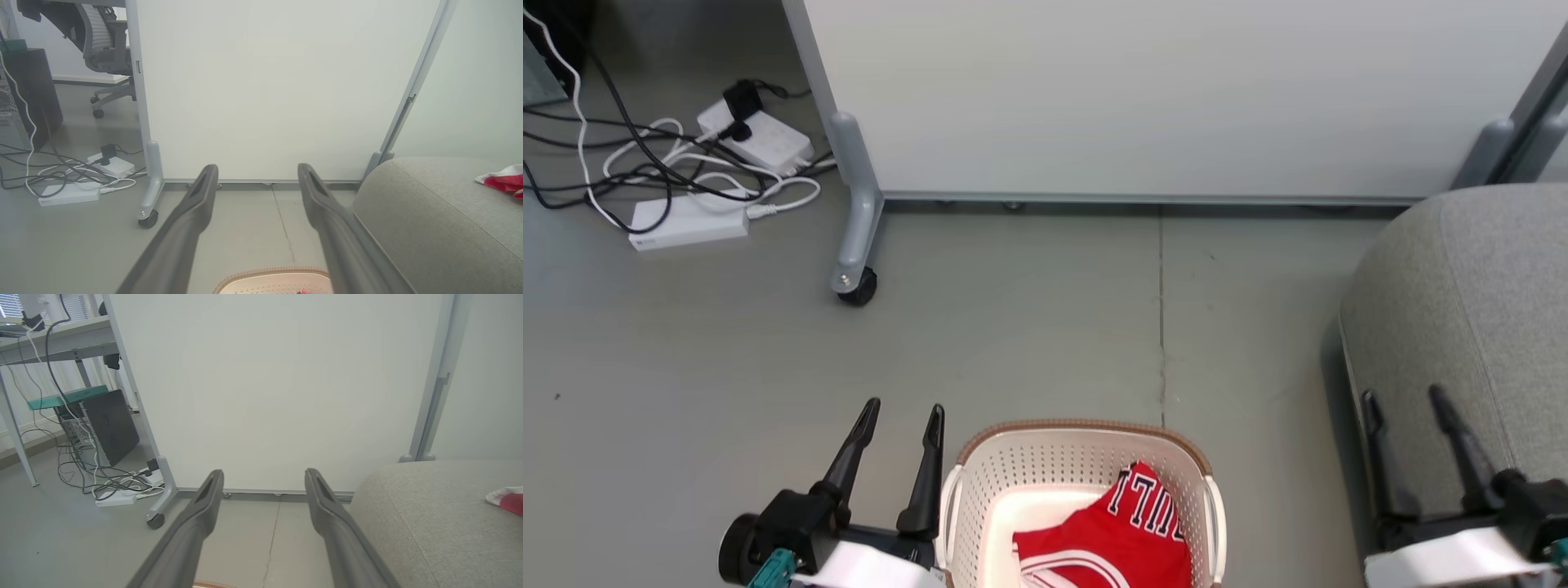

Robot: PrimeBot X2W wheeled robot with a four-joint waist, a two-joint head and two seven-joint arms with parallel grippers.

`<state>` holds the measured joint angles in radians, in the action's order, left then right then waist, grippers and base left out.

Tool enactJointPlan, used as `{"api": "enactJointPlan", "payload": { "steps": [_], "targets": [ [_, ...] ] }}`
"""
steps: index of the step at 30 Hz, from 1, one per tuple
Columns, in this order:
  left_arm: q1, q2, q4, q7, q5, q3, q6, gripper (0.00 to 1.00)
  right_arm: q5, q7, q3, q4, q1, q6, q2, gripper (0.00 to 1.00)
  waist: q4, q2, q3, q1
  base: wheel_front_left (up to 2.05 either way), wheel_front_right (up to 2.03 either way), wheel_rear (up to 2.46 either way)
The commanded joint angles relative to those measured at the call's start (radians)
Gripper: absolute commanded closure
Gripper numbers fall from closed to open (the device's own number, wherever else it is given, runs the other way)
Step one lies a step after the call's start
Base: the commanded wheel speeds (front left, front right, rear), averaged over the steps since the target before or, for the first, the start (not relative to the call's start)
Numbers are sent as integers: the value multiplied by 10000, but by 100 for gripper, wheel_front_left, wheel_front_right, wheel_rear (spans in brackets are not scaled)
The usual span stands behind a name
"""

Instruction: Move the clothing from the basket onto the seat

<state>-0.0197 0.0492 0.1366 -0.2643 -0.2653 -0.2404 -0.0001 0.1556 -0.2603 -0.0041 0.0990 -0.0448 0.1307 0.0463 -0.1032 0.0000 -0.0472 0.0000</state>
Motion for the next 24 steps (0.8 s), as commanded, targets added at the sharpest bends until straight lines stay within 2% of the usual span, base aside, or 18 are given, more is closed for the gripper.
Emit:
{"api": "enactJointPlan", "payload": {
  "steps": [1,8,13,18,24],
  "targets": [
    [255,25,-58,1,-12,-19,-57,0,-84,-49,-169,-81,173,2,58,0,120,0,-302,0,0,0,0],
    [1181,26,32,1,258,-460,-203,0,-84,-47,-950,-582,1302,2,206,0,577,0,-2027,0,0,0,0],
    [2289,29,785,1,886,-1036,-460,0,4,-47,-1276,-1008,2163,2,219,0,1021,0,-3576,0,0,0,0],
    [3730,34,2186,1,1798,-1660,-685,0,-16,-47,-1088,-1465,2755,2,183,0,1486,0,-5172,0,0,0,0],
    [5623,142,4582,1,2736,-2314,-931,0,-231,-47,-261,-1882,3241,2,234,0,2153,0,-6857,0,0,0,0]
  ]
}}
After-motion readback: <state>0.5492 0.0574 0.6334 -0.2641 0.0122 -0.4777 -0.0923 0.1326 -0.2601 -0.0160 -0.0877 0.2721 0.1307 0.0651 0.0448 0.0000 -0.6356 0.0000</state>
